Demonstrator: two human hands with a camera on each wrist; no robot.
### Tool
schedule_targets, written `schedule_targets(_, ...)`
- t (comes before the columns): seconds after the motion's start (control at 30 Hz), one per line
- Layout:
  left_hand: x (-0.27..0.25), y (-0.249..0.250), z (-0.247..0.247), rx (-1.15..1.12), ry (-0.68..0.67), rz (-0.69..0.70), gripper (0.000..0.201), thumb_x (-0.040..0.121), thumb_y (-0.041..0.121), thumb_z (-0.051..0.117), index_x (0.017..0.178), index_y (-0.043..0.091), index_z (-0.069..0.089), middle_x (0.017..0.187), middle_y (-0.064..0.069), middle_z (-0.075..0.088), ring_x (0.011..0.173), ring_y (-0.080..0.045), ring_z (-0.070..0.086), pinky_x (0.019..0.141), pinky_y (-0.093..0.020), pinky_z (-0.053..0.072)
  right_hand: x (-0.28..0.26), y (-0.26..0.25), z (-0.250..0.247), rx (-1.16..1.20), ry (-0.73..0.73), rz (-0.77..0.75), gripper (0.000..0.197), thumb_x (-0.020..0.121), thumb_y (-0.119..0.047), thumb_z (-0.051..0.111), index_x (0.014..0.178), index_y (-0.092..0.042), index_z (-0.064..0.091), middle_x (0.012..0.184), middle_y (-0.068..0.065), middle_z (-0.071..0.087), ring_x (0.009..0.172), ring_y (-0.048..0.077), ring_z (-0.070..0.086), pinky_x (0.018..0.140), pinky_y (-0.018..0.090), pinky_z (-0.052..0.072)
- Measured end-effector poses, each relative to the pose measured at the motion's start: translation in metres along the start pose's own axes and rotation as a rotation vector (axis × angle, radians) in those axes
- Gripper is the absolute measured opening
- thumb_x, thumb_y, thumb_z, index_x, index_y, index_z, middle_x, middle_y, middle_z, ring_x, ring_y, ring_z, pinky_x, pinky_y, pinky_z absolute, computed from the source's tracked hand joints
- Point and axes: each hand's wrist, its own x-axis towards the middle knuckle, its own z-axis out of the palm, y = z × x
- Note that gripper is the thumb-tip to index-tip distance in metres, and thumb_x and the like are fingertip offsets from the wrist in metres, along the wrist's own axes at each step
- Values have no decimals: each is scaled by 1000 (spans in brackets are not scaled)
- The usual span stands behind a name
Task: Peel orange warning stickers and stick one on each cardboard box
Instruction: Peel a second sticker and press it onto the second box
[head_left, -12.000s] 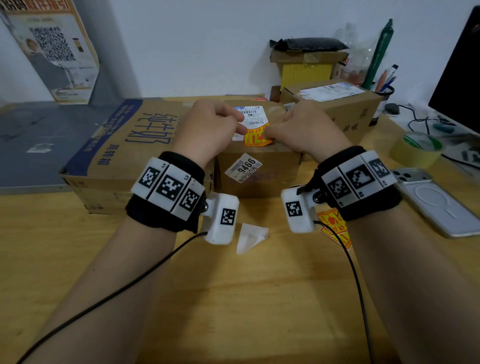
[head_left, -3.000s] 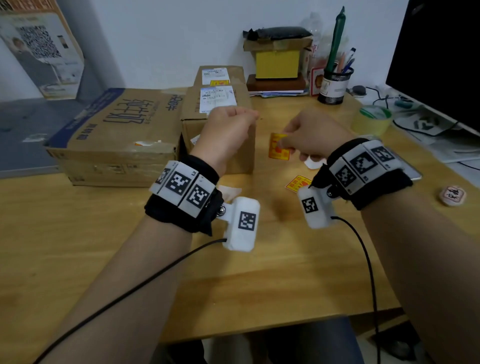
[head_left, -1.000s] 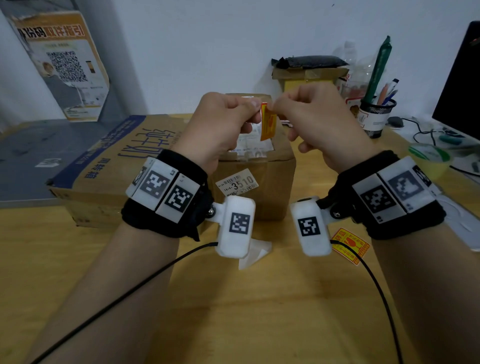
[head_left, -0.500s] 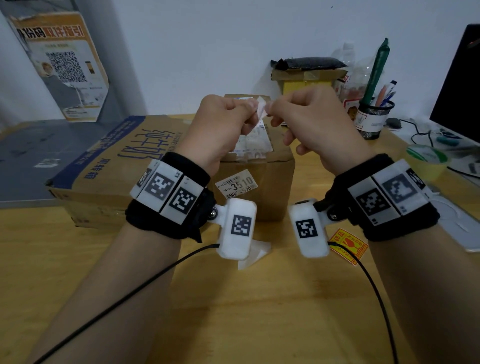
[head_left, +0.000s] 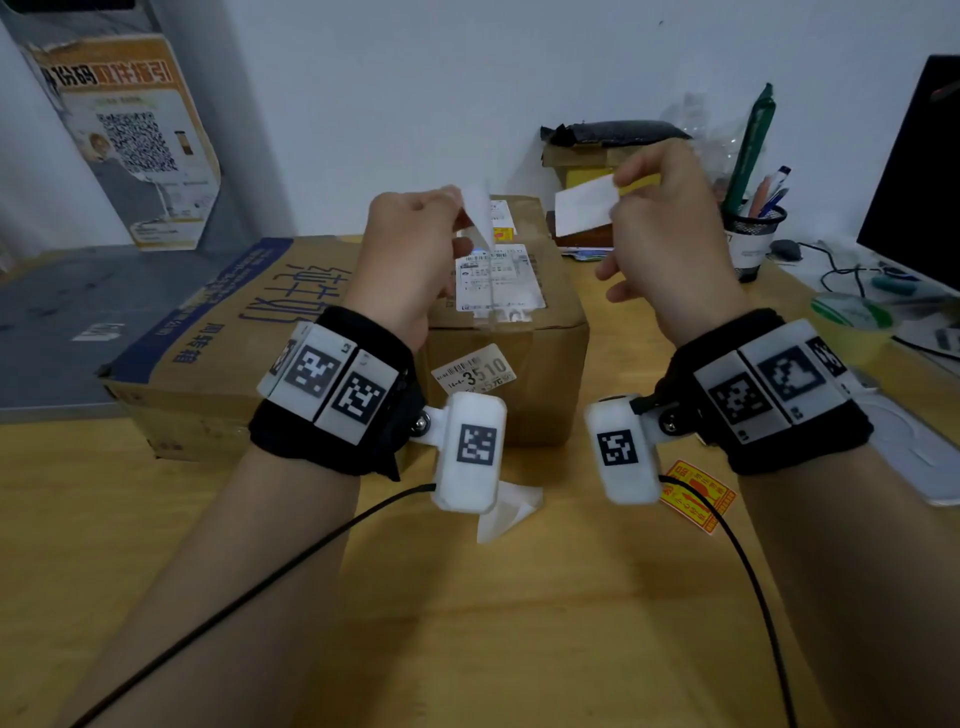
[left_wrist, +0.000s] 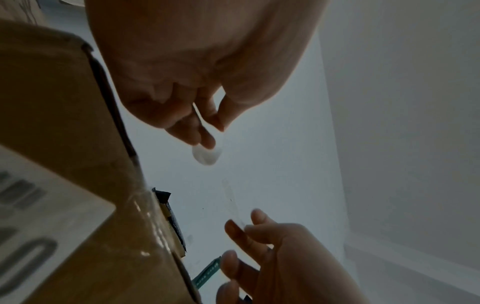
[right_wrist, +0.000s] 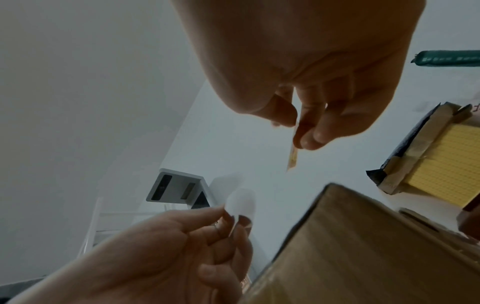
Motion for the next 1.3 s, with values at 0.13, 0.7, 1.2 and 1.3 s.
schedule_targets(0.13, -7, -1, 6, 33, -135, -26, 19, 102, 22, 53, 95, 12, 68, 84, -1, 66, 68, -11, 65, 40, -20, 38, -3, -5, 2, 29, 43, -36, 43, 98, -6, 37, 107, -24, 75, 77, -14, 57, 57, 17, 64, 45, 29, 52)
schedule_targets(0.7, -31, -3, 28, 133, -399, -39, 16, 102, 12, 56, 104, 4, 70, 84, -6, 74, 46, -8, 62, 36, -17, 43, -10, -16, 1, -43, -23, -152, 39, 92, -18, 55, 114, 13, 64, 119, 34, 61, 104, 38, 54, 80, 48, 46)
schedule_targets(1.2, -11, -10, 10, 416, -132, 308, 18, 76, 26, 85, 90, 25, 74, 61, 9, 39, 50, -4, 37, 53, -20, 30, -22, -22, 9, -112, -129, -93, 47, 95, -30, 59, 117, 11, 63, 125, 33, 60, 109, 44, 53, 70, 52, 48)
schedule_targets(1.3, -10, -10, 10, 435, -133, 337, 11, 78, 27, 84, 85, 28, 75, 59, 10, 41, 51, -4, 37, 54, -18, 31, -23, -23, 10, -108, -158, -98, 46, 95, -30, 59, 117, 11, 64, 128, 33, 57, 101, 48, 57, 70, 52, 49)
